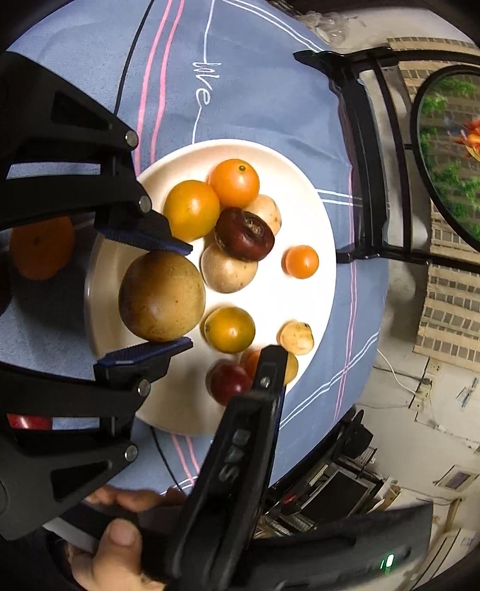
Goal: Organize fruits
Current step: 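Carry both potatoes over the white plate and open both grippers to release them, then withdraw both open grippers from the plate toward the remaining fruits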
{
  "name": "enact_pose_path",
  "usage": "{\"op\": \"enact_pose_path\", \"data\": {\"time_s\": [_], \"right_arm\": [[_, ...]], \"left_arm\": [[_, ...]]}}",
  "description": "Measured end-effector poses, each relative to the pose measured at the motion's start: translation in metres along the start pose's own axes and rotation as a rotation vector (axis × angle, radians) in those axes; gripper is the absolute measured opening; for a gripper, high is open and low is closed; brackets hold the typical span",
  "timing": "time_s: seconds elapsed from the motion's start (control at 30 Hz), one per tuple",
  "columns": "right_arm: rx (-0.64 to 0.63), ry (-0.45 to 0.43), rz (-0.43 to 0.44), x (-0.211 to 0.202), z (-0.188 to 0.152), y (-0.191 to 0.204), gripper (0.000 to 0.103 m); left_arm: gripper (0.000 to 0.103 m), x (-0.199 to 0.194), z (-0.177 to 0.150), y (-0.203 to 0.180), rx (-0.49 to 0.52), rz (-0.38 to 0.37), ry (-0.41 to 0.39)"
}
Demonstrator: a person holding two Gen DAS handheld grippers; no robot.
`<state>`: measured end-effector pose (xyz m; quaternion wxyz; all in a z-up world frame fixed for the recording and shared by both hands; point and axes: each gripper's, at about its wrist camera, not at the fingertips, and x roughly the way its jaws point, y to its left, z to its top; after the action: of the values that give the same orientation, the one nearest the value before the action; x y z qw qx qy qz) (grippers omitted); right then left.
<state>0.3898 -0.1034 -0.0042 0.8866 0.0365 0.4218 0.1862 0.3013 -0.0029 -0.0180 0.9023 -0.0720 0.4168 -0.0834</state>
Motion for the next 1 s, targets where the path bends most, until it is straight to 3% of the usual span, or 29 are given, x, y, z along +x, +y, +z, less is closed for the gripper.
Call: {"op": "enact_pose_path", "data": {"time_s": [0.07, 0.13, 0.2, 0.23, 0.3, 0.6, 0.8, 1.0], "right_arm": [[0.02, 0.022, 0.0, 0.008, 0.004, -0.002, 0.032], [0.061, 0.033, 0.005, 0.008, 0.003, -0.005, 0.034], [0.09, 0.02, 0.031, 0.001, -0.001, -0.008, 0.05], [0.101, 0.002, 0.026, -0.005, -0.004, -0.01, 0.064], [0.091, -0.02, 0.023, -0.018, -0.008, -0.01, 0.064], [0.123, -0.056, 0.02, -0.08, -0.058, -0.022, 0.064], [0.144, -0.149, -0.027, -0.12, -0.104, -0.026, 0.07], [0.108, -0.156, -0.029, -0.133, -0.137, -0.017, 0.078]], "left_arm": [[0.066, 0.002, -0.001, 0.001, -0.004, 0.01, -0.008], [0.066, -0.001, -0.001, 0.0, -0.002, 0.011, -0.019], [0.066, -0.006, -0.001, -0.002, 0.006, 0.006, -0.028], [0.067, -0.011, -0.002, -0.002, 0.005, 0.008, -0.037], [0.076, -0.019, -0.002, 0.0, -0.011, 0.007, -0.05], [0.089, -0.067, -0.024, 0.006, -0.02, 0.047, -0.102], [0.091, -0.088, -0.057, 0.017, -0.053, 0.072, -0.122], [0.092, -0.106, -0.087, 0.017, -0.018, 0.099, -0.114]]}}
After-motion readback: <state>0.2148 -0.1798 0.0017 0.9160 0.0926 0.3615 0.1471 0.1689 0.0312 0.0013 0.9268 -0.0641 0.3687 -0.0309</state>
